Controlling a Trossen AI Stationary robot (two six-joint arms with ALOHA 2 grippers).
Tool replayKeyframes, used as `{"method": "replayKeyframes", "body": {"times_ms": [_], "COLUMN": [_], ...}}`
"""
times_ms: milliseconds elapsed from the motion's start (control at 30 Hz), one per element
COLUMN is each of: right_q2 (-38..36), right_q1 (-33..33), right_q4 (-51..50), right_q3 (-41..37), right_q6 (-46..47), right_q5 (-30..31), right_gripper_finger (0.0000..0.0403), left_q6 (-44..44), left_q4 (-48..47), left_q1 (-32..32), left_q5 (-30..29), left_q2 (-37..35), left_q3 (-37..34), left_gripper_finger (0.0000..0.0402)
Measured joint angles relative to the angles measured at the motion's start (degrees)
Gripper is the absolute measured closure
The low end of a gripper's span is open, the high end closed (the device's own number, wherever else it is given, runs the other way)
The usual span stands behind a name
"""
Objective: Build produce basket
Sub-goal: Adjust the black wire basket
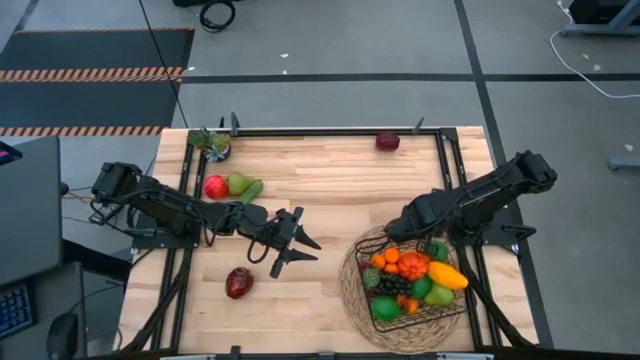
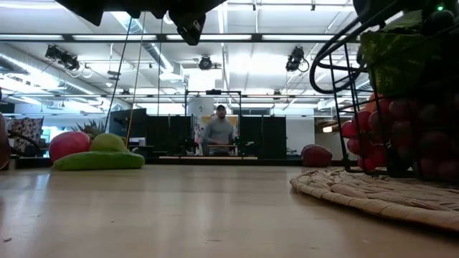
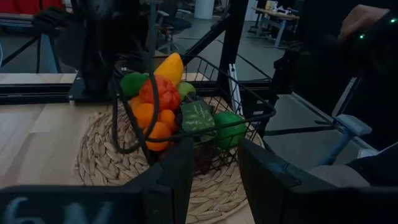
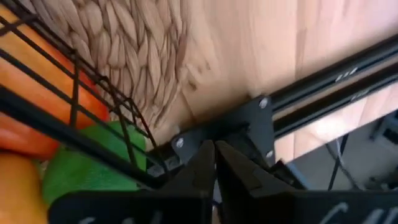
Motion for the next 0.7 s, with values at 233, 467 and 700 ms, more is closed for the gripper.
{"method": "replayKeyframes", "body": {"times_ms": [233, 467, 700], "right_q2": [-0.03, -0.03, -0.03], "right_q1": [2.25, 4.45, 6.92], "right_q4": [0.2, 0.12, 1.7], "right_q3": [0.7, 2.88, 2.88], "right_q6": [3.99, 6.87, 10.34], "right_q5": [-4.95, -5.05, -5.54], "right_gripper_finger": [0.0394, 0.0389, 0.0396], "left_q6": [0.0, 0.0, -0.02], "left_q4": [0.01, 0.03, 0.05], "left_q1": [0.0, 0.0, 0.0], "left_q5": [0.0, 0.0, 0.0], "left_q2": [0.0, 0.0, 0.0], "left_q3": [0.0, 0.0, 0.0], "left_gripper_finger": [0.0269, 0.0269, 0.0269]}}
